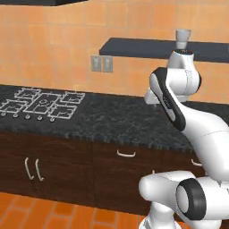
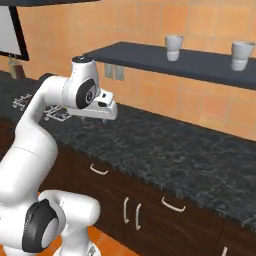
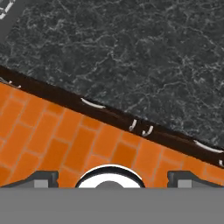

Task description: Gather all objects into one cabinet and sort the glasses and bowls to opposite sides.

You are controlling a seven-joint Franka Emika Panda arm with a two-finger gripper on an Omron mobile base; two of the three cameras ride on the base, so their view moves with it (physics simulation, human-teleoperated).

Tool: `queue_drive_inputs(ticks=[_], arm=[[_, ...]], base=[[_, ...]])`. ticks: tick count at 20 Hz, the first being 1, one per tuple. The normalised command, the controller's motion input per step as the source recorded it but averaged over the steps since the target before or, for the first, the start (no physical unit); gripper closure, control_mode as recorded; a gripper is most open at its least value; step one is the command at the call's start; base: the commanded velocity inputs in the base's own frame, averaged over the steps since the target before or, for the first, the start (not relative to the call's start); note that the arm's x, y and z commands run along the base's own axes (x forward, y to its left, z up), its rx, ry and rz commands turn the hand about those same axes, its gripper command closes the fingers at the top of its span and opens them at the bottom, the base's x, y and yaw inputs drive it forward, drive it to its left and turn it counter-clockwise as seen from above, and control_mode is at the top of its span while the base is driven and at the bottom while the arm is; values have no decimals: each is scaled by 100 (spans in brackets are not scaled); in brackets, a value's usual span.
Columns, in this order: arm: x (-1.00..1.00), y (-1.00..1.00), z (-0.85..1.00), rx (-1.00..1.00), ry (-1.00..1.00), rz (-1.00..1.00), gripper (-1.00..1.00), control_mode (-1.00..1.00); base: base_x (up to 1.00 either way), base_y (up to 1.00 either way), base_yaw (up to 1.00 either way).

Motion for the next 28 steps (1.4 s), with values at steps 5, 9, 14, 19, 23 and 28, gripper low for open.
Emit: queue_drive_inputs(ticks=[5, 9, 14, 19, 23, 28], arm=[[0, 0, 0, 0, 0, 0, -100, 100], [0, 0, 0, 0, 0, 0, -100, 100], [0, 0, 0, 0, 0, 0, -100, 100], [0, 0, 0, 0, 0, 0, -100, 100], [0, 0, 0, 0, 0, 0, -100, 100], [0, 0, 0, 0, 0, 0, -100, 100]], base=[[-8, 0, 100], [0, 0, 98], [1, 0, 87], [80, 3, 35], [100, 21, 7], [100, 79, 14]])
